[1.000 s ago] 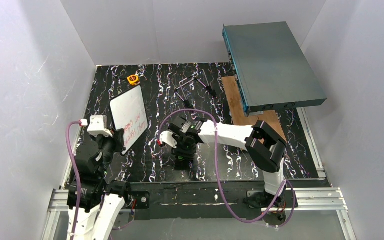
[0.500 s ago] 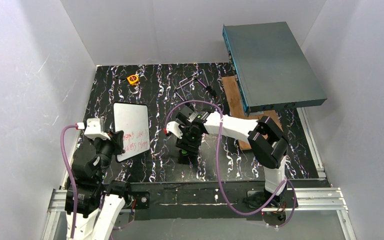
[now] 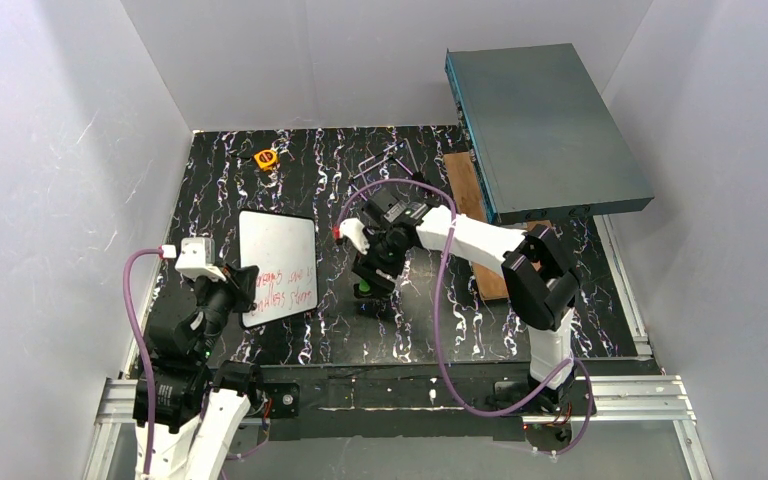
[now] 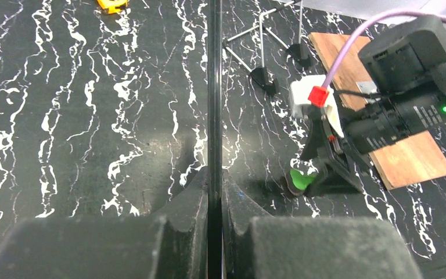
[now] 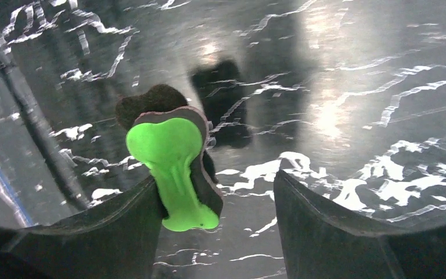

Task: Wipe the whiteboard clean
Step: Place the whiteboard eraser at the center of the board.

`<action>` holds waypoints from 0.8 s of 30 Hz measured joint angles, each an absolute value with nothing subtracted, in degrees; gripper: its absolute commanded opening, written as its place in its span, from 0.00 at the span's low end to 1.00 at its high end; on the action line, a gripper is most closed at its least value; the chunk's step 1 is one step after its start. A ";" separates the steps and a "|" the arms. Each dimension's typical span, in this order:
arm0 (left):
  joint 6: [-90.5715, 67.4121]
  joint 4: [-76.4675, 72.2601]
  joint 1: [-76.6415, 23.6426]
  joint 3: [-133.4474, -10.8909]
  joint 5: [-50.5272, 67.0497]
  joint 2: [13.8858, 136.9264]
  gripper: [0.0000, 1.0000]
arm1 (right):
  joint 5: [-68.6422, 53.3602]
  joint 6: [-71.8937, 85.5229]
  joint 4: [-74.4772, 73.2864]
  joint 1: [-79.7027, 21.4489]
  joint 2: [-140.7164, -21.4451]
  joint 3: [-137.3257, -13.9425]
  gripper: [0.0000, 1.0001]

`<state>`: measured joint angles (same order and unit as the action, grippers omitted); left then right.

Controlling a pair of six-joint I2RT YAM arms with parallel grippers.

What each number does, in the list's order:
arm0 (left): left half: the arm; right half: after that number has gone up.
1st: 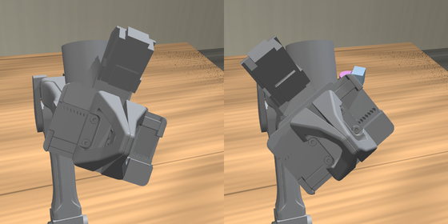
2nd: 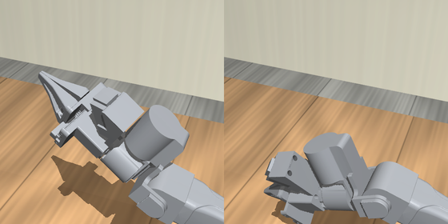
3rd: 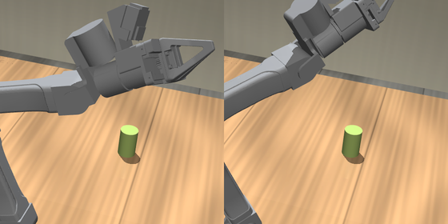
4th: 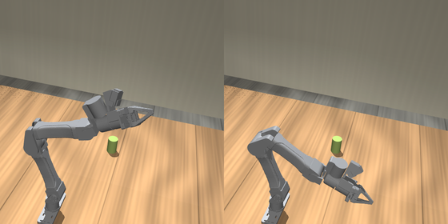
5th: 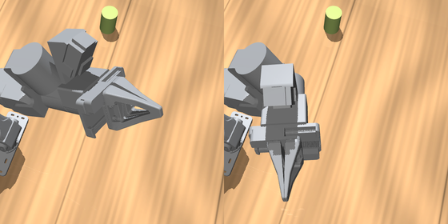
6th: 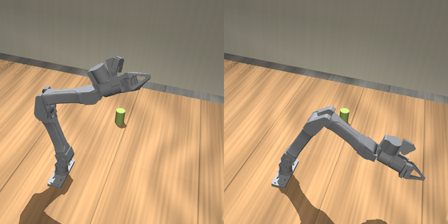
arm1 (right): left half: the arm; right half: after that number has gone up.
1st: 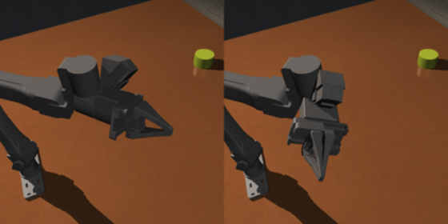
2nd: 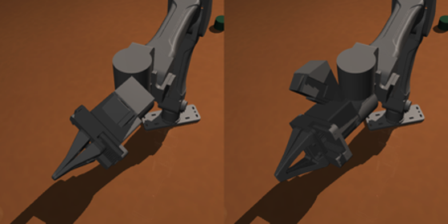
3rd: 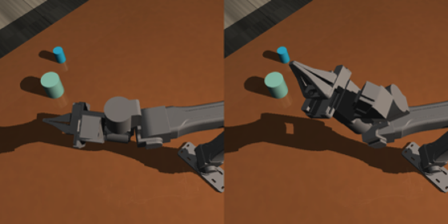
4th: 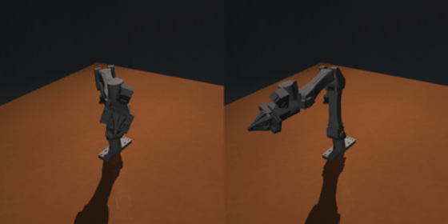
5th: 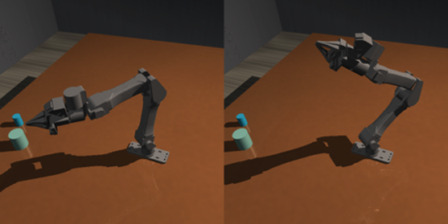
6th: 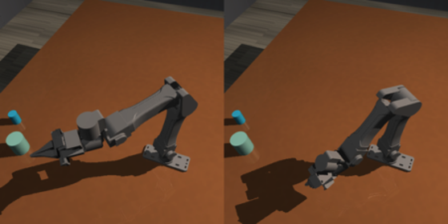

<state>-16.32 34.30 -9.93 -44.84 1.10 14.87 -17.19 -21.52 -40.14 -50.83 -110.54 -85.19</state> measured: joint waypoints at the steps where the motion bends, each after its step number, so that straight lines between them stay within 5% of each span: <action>1: -16.58 34.26 -9.93 -44.84 1.45 15.07 0.00 | -18.26 -21.17 -40.36 -50.46 -110.72 -85.86 0.75; 5: -17.61 33.58 -9.93 -44.84 2.42 15.97 0.00 | -14.52 -20.08 -36.62 -50.02 -110.67 -84.95 0.65; 24: -31.35 28.27 -9.93 -40.58 1.02 13.28 0.00 | -8.19 -12.21 -28.45 -52.64 -111.09 -78.22 0.67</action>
<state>-31.35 28.27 -9.93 -40.58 1.02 13.28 -8.19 -12.21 -28.45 -52.64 -111.09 -78.22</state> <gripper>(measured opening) 0.044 0.664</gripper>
